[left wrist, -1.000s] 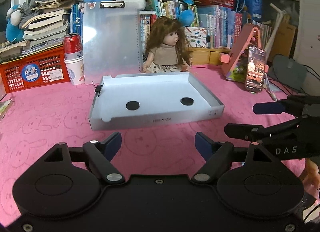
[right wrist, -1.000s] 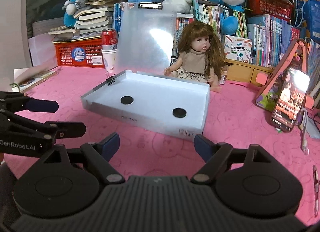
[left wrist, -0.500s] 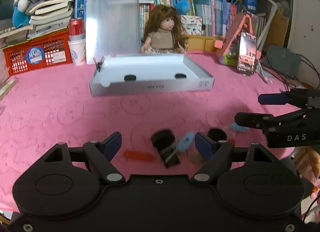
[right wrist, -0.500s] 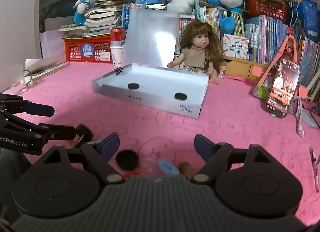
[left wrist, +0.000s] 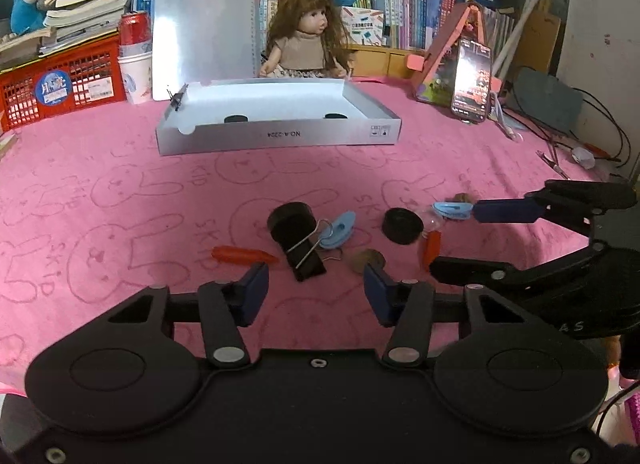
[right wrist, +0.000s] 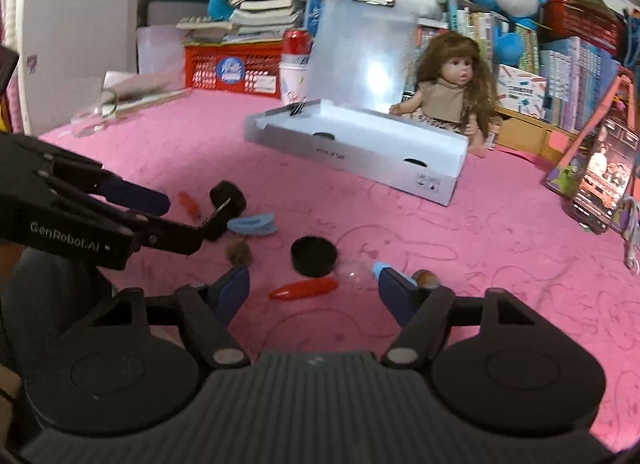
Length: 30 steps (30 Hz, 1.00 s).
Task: Organize rigid objects
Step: 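Move both open tools back toward the objects on the cloth, then grasp the black binder clip with the left tool while the right tool grasps the red stick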
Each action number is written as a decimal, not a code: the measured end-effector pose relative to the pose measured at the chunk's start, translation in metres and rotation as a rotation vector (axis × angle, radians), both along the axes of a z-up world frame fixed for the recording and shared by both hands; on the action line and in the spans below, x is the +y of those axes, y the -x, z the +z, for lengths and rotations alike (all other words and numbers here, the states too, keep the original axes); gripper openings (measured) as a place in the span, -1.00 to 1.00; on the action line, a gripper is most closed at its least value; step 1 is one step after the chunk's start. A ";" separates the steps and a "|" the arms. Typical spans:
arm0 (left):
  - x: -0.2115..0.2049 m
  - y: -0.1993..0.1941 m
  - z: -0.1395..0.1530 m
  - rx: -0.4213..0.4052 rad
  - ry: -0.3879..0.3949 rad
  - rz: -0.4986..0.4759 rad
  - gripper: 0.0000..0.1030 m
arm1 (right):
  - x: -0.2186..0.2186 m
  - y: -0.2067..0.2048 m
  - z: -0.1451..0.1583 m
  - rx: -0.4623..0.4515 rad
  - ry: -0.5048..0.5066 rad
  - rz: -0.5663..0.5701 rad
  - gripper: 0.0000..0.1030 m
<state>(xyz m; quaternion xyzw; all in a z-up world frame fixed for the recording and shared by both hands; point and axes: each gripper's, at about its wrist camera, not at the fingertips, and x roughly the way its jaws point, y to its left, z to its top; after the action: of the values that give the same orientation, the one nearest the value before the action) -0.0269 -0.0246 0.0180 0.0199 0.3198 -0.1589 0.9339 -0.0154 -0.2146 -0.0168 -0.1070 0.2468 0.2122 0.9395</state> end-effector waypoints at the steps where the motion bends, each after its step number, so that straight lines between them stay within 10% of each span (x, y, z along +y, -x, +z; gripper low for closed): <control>1: 0.000 -0.001 -0.001 -0.006 -0.009 0.001 -0.02 | 0.001 -0.001 -0.001 0.001 0.003 0.006 0.54; 18: -0.003 -0.039 -0.017 0.022 0.007 -0.017 -0.21 | 0.002 -0.013 -0.011 0.025 0.035 0.088 0.41; 22: -0.007 -0.041 -0.018 -0.005 -0.029 0.004 -0.58 | -0.002 -0.019 -0.011 0.045 0.016 0.101 0.40; 26: -0.004 -0.038 -0.017 0.006 -0.016 0.003 -0.60 | -0.005 -0.021 -0.011 0.067 -0.023 0.100 -0.04; 30: -0.002 -0.034 -0.014 0.007 -0.018 -0.002 -0.61 | -0.002 -0.018 -0.011 0.052 -0.011 0.096 -0.06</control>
<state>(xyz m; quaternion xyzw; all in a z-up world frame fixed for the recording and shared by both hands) 0.0073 -0.0270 0.0037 0.0282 0.3243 -0.1571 0.9324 0.0026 -0.2168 -0.0280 -0.1080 0.2647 0.2613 0.9220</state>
